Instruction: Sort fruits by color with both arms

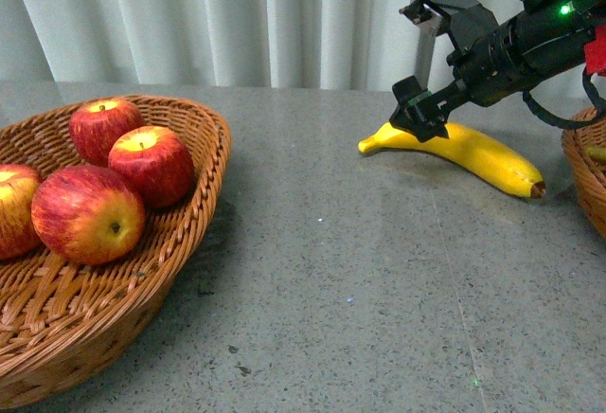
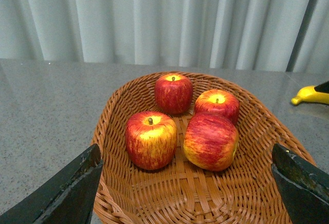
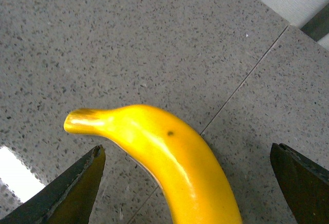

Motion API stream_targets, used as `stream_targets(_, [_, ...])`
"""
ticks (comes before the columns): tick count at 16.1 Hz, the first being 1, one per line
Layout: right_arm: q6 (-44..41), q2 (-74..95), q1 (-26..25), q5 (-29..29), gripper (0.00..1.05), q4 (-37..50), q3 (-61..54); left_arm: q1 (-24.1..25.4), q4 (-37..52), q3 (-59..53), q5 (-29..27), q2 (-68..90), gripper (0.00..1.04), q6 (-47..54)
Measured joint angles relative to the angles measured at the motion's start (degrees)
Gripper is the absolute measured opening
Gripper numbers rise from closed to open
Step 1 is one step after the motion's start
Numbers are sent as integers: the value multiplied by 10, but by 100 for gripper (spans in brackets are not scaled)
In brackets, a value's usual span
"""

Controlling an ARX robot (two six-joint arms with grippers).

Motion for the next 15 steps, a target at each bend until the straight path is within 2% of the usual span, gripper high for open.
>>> stream_targets(4, [-58,9,-4,12,98,-50,10,0,0,0,0,0,98,0])
stream_targets(8, [-99,24,9,56,98,-41,4,0,0,0,0,0,98,0])
stream_targets(10, [-103,20,15,47,77,-25,-15,0,0,0,0,0,98,0])
stream_targets(12, [-103,15,16,45,62,-17,-28,0,0,0,0,0,98,0])
stream_targets(15, [-103,12,16,40,55,-12,-33,0,0,0,0,0,98,0])
